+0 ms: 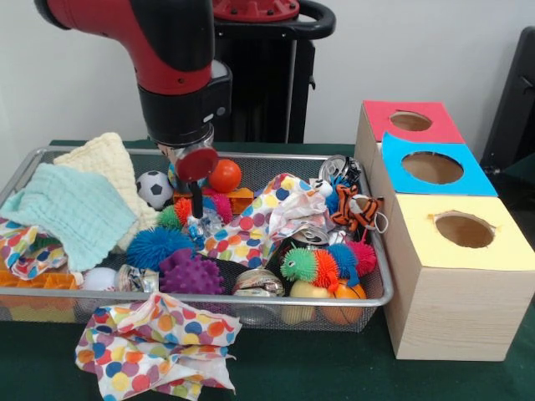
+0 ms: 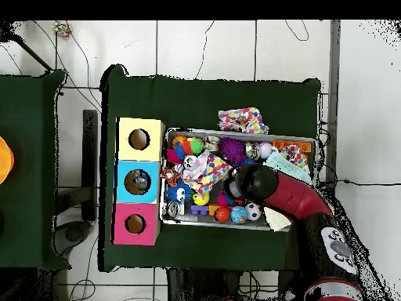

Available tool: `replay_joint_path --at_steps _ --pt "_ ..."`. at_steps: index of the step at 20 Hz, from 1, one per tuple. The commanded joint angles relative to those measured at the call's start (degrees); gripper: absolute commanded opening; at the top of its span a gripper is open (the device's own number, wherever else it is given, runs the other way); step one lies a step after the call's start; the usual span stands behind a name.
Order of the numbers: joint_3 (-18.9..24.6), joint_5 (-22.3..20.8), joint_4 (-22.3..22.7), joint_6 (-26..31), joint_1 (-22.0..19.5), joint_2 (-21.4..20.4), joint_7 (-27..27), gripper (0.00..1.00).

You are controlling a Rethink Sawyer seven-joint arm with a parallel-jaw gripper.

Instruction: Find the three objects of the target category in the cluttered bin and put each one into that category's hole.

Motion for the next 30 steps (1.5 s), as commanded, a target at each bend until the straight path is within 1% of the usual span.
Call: replay_joint_path --at_steps 1,4,9,11,12,17,21,22,26,30 --pt "2.8 3.0 -3.9 -3.2 1.1 4.0 7.5 1.0" --pt "2.9 3.8 -4.2 -3.7 1.4 5.2 8.3 1.0" --pt "2.3 3.8 -5.0 -5.4 1.6 6.7 8.1 1.0" --pt "1.3 3.1 -5.9 -5.6 2.2 7.7 7.8 1.0" --pt "0.8 2.6 -6.6 -6.4 2.6 9.0 7.7 1.0" --pt "-0.7 1.1 -8.3 -8.0 2.8 11.5 6.7 1.0" --pt "-2.1 0.3 -9.4 -7.5 3.6 12.4 6.2 1.0" --pt "-2.6 0.1 -9.6 -7.1 4.3 12.4 6.2 1.0" --pt "-3.4 0.4 -10.9 -5.6 5.8 13.2 6.2 1.0" --pt "-3.6 1.0 -13.0 -4.2 5.9 14.4 5.5 1.0"
